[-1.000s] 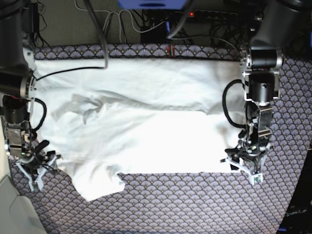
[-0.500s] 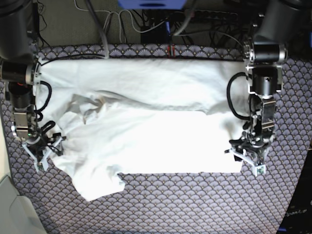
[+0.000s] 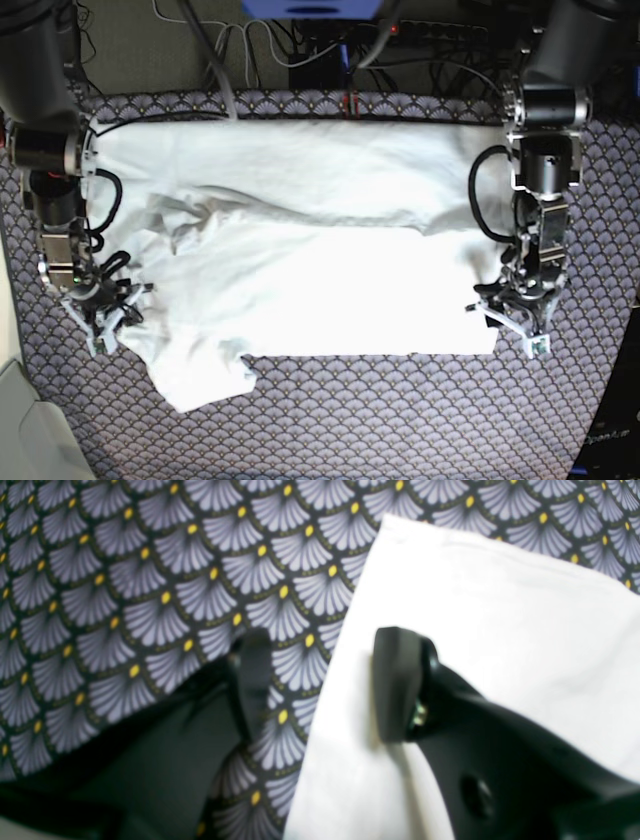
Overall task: Fold the T-shirt properly
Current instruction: 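Lower both grippers to the shirt's side edges near the hem, then grasp the shirt's side edges with both grippers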
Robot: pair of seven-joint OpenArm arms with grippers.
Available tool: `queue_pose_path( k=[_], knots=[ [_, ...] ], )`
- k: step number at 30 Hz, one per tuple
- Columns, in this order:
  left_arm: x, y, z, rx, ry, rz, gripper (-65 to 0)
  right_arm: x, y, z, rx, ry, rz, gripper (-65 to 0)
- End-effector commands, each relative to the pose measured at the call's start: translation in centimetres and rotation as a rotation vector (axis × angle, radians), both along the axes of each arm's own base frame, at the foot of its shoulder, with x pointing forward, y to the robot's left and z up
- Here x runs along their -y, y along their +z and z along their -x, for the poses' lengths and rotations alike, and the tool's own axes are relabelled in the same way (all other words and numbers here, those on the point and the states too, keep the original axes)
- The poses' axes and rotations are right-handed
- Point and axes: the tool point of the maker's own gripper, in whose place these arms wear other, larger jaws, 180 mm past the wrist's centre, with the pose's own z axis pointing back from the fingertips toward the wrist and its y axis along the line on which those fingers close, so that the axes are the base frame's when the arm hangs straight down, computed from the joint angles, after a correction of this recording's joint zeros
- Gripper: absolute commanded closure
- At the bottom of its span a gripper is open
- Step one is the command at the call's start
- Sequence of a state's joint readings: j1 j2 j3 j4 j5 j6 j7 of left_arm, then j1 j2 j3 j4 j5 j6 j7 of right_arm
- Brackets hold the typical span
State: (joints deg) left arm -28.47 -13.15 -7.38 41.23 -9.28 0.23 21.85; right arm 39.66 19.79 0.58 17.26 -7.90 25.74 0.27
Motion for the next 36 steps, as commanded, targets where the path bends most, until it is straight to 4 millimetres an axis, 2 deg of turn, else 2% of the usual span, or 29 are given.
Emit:
queue_pose_path(
  k=[1, 2, 6, 10, 13, 17, 20, 26, 28, 32, 36],
  knots=[
    [-0.4, 2.8, -2.0, 0.076, 0.001, -0.013, -32.3, 0.2, 1.8, -1.4, 0.041, 0.009, 0.004, -3.1],
    [-0.3, 2.9, -2.0, 0.079, 0.000, -0.012, -32.3, 0.2, 1.8, -1.3, 0.038, 0.009, 0.004, 0.0],
    [-0.5, 4.2, -3.0, 0.138, 0.003, -0.022, -32.3, 0.2, 1.5, -1.1, 0.032, 0.009, 0.004, -0.8],
    [-0.3, 4.2, -3.9, 0.185, 0.012, -0.021, -32.3, 0.2, 1.4, -1.0, 0.029, 0.009, 0.005, -0.6],
    [0.2, 2.5, -4.0, 0.152, 0.022, 0.003, -32.3, 0.2, 1.4, -1.0, 0.029, 0.009, 0.005, -0.6],
    [-0.1, 1.6, -4.1, 0.156, 0.041, 0.004, -32.4, 0.2, 1.4, -1.0, 0.029, 0.009, 0.005, -0.6],
    [0.3, 1.8, -4.5, 0.175, 0.015, -0.023, -32.4, 0.2, 1.4, -1.0, 0.029, 0.009, 0.005, -0.6],
    [2.6, 0.3, -4.2, 0.137, -0.053, -0.054, -32.4, 0.0, 1.3, -1.0, 0.027, 0.011, 0.002, -0.6],
    [2.7, -0.1, -4.0, 0.128, -0.053, -0.050, -32.4, -0.6, 1.2, -1.1, 0.027, 0.016, -0.005, -0.6],
    [2.8, -0.3, -3.8, 0.124, -0.052, -0.047, -32.3, -0.7, 1.1, -1.1, 0.027, 0.018, -0.005, -0.6],
    [2.6, -1.4, -2.9, 0.102, -0.051, -0.049, -32.1, -0.6, 1.1, -1.0, 0.025, 0.018, -0.005, -0.6]
  ],
)
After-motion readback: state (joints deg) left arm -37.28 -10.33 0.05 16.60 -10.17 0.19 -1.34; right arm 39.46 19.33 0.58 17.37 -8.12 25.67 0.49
